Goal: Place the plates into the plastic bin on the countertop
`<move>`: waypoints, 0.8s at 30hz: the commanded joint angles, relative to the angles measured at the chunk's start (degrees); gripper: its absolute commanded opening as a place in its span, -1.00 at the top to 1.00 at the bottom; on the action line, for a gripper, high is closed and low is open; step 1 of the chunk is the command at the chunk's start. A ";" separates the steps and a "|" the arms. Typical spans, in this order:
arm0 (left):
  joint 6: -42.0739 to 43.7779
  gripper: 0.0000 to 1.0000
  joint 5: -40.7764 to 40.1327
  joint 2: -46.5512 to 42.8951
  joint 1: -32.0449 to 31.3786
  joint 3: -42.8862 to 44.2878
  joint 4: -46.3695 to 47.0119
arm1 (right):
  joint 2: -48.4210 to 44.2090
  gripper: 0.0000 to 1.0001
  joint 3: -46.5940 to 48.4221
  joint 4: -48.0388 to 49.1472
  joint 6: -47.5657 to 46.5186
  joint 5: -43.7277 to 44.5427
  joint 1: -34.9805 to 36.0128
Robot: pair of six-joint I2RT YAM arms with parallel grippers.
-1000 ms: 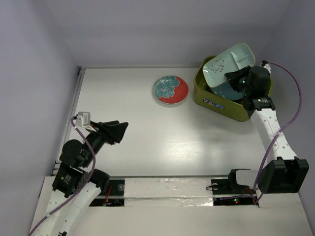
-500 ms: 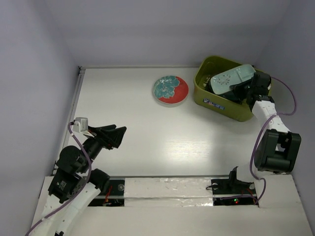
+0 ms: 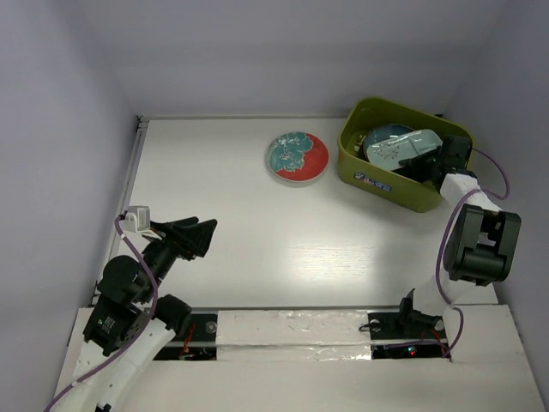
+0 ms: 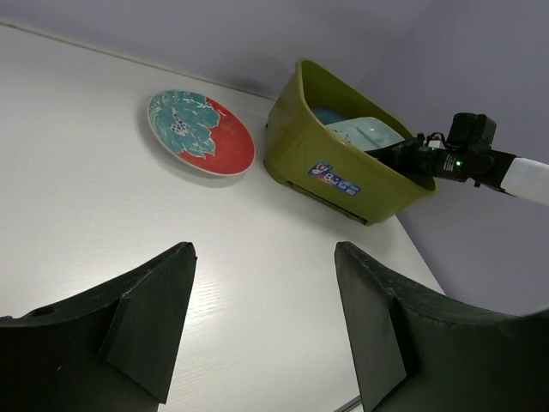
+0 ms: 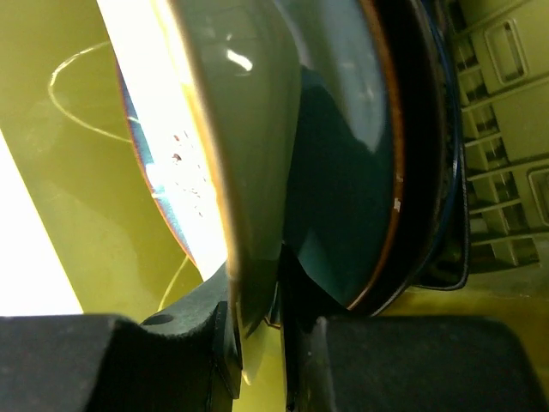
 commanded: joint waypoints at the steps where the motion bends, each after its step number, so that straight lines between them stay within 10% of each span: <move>1: -0.26 -0.26 -1.07 -0.07 -0.28 0.32 1.50 | -1.49 0.59 3.79 3.73 -4.29 -1.21 0.02; 7: -0.35 -0.26 -1.43 1.95 -0.28 0.32 1.06 | -5.26 -0.25 3.71 -1.36 -8.86 3.71 0.02; 16: -0.26 -0.26 -1.43 5.37 -0.28 0.58 0.89 | -15.27 -0.45 -1.12 -4.10 -14.48 7.40 0.02; 21: -0.26 -0.13 -1.69 11.61 -0.28 0.84 1.32 | -25.82 -0.26 -6.56 -2.43 -16.16 6.71 0.02; 24: -0.17 0.31 -1.52 17.93 -0.28 0.50 3.60 | -33.46 0.63 -10.25 1.68 -15.81 3.64 0.02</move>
